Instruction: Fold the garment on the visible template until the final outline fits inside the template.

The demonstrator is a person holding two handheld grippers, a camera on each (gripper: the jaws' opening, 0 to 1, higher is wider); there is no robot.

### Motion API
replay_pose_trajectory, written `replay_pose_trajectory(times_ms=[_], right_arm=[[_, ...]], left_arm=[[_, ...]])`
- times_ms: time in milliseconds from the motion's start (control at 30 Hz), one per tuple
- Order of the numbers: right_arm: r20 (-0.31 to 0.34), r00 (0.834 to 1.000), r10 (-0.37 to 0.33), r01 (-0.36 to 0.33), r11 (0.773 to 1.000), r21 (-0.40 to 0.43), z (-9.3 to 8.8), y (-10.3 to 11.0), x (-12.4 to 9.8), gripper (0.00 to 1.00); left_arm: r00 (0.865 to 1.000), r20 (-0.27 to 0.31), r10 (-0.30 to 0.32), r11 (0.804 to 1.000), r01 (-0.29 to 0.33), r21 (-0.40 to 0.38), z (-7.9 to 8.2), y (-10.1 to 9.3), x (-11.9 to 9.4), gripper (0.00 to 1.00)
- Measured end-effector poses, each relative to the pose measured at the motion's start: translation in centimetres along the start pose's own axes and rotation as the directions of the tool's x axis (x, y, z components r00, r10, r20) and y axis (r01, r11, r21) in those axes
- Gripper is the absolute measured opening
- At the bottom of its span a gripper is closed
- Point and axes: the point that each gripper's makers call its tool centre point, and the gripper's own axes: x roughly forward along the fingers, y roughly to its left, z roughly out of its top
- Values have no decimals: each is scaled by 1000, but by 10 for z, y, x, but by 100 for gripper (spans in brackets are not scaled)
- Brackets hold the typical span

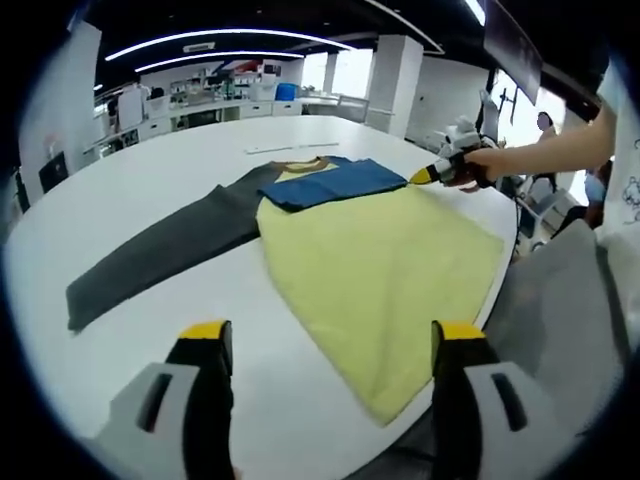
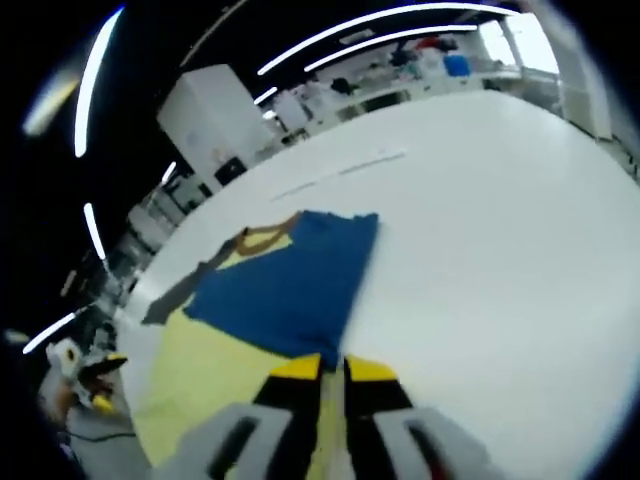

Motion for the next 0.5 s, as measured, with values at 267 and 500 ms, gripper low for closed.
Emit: replay_pose_trajectory(times_ms=[267,500], right_arm=[[37,998,54,-50,992,-112,1,6,-17,59],[65,995,71,-56,978,-202,3,5,-30,84]], left_arm=[[1000,20,-3,1000,4,-10,13,17,4,79],[999,52,4,1000,-3,-23,29,36,3,79]])
